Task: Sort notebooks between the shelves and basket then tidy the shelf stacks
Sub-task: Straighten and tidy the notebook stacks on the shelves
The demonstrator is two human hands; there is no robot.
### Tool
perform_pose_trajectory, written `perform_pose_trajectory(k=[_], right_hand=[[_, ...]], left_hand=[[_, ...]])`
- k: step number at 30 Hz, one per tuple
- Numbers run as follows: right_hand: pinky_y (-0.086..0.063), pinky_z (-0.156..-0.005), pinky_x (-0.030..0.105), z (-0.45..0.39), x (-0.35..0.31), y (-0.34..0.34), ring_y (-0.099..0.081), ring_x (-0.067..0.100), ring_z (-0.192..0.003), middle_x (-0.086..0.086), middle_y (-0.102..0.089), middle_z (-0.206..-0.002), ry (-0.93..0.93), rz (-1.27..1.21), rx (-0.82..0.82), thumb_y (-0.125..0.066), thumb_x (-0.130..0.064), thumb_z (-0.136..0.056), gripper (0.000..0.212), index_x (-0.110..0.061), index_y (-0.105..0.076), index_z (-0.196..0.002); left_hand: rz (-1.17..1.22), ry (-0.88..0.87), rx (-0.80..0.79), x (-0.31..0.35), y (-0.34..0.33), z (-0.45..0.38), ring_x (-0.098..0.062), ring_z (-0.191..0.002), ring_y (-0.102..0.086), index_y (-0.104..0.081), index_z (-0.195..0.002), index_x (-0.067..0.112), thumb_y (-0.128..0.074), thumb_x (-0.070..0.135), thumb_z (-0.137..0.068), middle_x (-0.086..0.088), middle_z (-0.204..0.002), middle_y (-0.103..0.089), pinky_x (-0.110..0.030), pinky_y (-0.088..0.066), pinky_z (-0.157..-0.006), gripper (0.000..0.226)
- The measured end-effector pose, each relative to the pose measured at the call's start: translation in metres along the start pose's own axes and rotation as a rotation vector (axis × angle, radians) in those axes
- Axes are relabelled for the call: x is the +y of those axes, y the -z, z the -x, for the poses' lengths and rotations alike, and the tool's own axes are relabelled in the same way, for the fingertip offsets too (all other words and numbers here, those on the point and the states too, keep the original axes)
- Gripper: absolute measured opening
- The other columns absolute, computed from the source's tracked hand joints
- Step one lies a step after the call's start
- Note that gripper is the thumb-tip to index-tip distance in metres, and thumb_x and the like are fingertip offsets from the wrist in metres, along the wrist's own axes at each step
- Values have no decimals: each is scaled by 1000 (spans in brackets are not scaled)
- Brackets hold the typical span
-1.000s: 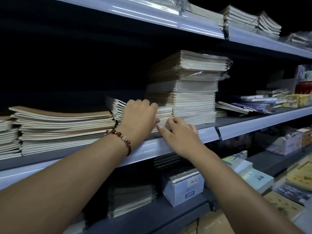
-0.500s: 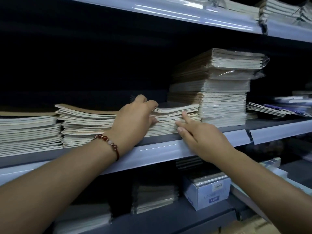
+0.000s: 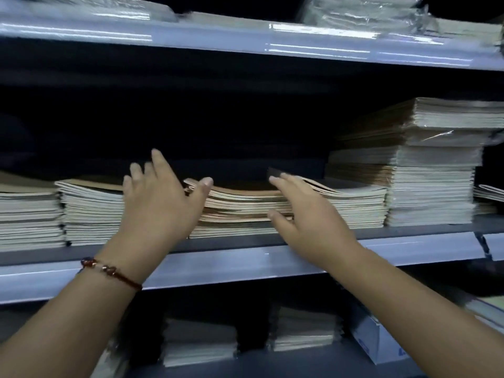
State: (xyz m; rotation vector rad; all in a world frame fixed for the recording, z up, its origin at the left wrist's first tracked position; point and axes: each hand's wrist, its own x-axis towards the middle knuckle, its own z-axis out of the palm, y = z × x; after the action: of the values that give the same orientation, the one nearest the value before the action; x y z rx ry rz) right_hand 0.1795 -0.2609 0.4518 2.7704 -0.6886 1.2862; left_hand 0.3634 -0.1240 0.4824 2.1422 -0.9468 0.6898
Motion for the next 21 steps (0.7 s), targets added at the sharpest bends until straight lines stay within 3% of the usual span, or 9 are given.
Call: perform_pose_trajectory(k=[3, 6, 9, 11, 13, 14, 16, 18, 21], right_hand=[[-16, -119, 29, -16, -8, -18, -20, 15, -149, -5, -23, -162, 57, 80, -53, -49, -37, -100, 62, -27, -24, -156], [-9, -121, 29, -20, -6, -26, -24, 18, -147, 0, -33, -158, 72, 182, -60, -45, -36, -101, 58, -21, -29, -154], [-17, -118, 30, -19, -6, -26, -35, 18, -139, -2, -46, -149, 68, 203, -45, -44, -33, -102, 51, -19, -38, -151], [-21, -116, 30, -21, -7, -26, -40, 18, -135, -3, -49, -146, 78, 206, -41, -44, -32, -103, 48, -20, -41, -149], [-25, -113, 29, -23, -8, -25, -43, 18, -133, -4, -52, -144, 89, 216, -44, -43, -30, -103, 46, -21, -42, -149], [-26, -112, 29, -24, -8, -23, -43, 18, -133, -4, -52, -144, 90, 224, -52, -43, -30, -104, 46, -22, -42, -149], [-30, -108, 28, -25, -6, -21, -43, 17, -134, -6, -52, -145, 89, 253, -65, -42, -32, -104, 45, -25, -41, -149], [-36, -105, 30, -26, -3, -20, -45, 16, -134, -8, -51, -146, 80, 271, -57, -43, -35, -104, 45, -29, -42, -148], [-41, -103, 33, -27, -4, -20, -46, 17, -134, -8, -51, -146, 69, 276, -56, -44, -36, -104, 44, -30, -44, -147]], left_hand=[[15, -27, -120, 7, -16, 12, -34, -151, -10, -12, -157, 4, -31, 65, -97, -19, -161, -24, -46, -6, -123, 87], [43, -105, 12, 8, -33, 15, -29, -148, -26, -29, -152, 4, -34, 53, -101, -17, -150, -46, -46, -7, -124, 72], [46, -167, 100, 0, -40, 16, -27, -144, -37, -32, -151, 4, -40, 47, -101, -15, -143, -54, -43, -11, -124, 66], [57, -216, 124, -4, -41, 17, -26, -132, -50, -30, -153, 7, -43, 45, -101, -11, -128, -64, -42, -19, -122, 66], [1, -296, 122, -11, -38, 12, -24, -109, -60, -31, -154, 16, -46, 48, -99, 0, -99, -65, -41, -33, -109, 65], [-44, -338, 111, -16, -34, 7, -24, -102, -61, -35, -152, 22, -46, 52, -97, 2, -95, -64, -41, -38, -100, 64], [-114, -401, 75, -25, -25, -2, -25, -102, -60, -48, -144, 30, -45, 60, -93, 2, -106, -68, -42, -40, -89, 60], [-142, -442, 44, -31, -21, -10, -26, -105, -59, -54, -137, 33, -43, 65, -90, 2, -114, -68, -43, -40, -86, 58], [-132, -483, 42, -36, -22, -15, -26, -102, -58, -58, -131, 32, -47, 63, -89, 3, -111, -68, -43, -40, -83, 53]])
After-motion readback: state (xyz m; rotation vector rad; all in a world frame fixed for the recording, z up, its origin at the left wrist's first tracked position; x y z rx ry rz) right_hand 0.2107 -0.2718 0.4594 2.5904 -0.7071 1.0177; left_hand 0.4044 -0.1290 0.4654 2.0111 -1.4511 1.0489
